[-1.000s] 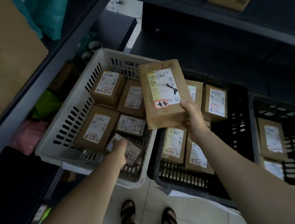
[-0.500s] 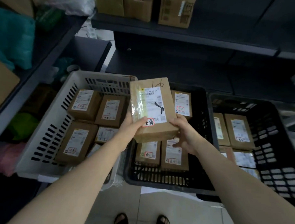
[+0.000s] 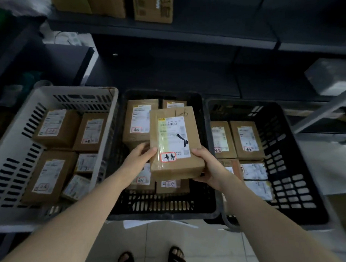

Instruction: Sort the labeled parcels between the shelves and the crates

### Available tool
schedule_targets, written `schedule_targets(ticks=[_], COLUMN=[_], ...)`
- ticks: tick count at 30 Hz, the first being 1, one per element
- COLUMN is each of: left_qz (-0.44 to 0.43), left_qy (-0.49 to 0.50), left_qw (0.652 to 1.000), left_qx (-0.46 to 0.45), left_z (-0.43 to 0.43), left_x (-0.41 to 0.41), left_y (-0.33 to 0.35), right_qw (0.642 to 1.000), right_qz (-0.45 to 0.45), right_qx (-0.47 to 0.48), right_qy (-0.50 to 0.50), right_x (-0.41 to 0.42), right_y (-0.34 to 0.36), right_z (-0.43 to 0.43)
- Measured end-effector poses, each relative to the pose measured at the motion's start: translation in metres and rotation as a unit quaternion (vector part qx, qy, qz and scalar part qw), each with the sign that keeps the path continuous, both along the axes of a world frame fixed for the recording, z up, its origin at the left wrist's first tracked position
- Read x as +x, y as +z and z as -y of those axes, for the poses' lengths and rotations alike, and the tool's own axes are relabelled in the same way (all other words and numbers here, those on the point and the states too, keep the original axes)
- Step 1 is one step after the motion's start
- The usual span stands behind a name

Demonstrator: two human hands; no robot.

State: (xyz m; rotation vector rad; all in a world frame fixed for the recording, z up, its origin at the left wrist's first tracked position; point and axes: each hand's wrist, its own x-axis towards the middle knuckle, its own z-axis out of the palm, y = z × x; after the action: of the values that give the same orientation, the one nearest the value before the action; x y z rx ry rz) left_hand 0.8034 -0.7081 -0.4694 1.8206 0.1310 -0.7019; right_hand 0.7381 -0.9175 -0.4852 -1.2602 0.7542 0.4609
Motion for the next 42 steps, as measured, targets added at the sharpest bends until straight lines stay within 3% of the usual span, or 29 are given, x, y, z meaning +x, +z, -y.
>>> schedule_targets(ticks=[9,14,17,22,25,27,31,36,38,42], left_qz=[0.077,0.093,0.057,0.041,0.034,0.033,0.033,0.056,0.059,0.067], left_qy=[-0.151,-0.232,-0.303,-0.39,-0.425,-0.441,-0.487,-0.517,-0.523,-0.518], left_qw=[0.986,0.967,0.949,0.915,0.898,0.889,0.862,0.842,0.839,0.839], left_qx=[0.003,0.042,0.071,0.1,0.108,0.114,0.136,0.144,0.138,0.149], left_z=[0.134,0.204,0.234,0.27,0.285,0.293,0.304,0.317,0.32,0.318], left_x=[0.002,-0.019,-0.03,-0.039,-0.037,-0.034,-0.032,-0.041,-0.044,-0.047], left_y=[0.02,0.0,-0.017,-0.049,-0.07,-0.085,-0.113,-0.129,-0.131,-0.134], right_qw=[0.986,0.967,0.957,0.949,0.951,0.95,0.891,0.818,0.816,0.845], right_qz=[0.06,0.004,-0.058,-0.157,-0.15,-0.126,-0.201,-0.298,-0.293,-0.246], right_qx=[-0.045,-0.103,-0.156,-0.154,-0.115,-0.144,-0.379,-0.489,-0.492,-0.461], right_qy=[-0.149,-0.232,-0.239,-0.226,-0.247,-0.245,-0.146,0.053,0.083,0.107], right_x=[-0.033,-0.084,-0.11,-0.127,-0.12,-0.117,-0.117,-0.106,-0.101,-0.109], right_y=[0.025,0.005,-0.009,-0.063,-0.062,-0.071,-0.096,-0.12,-0.121,-0.12], right_z=[0.125,0.195,0.22,0.255,0.249,0.25,0.254,0.244,0.233,0.238])
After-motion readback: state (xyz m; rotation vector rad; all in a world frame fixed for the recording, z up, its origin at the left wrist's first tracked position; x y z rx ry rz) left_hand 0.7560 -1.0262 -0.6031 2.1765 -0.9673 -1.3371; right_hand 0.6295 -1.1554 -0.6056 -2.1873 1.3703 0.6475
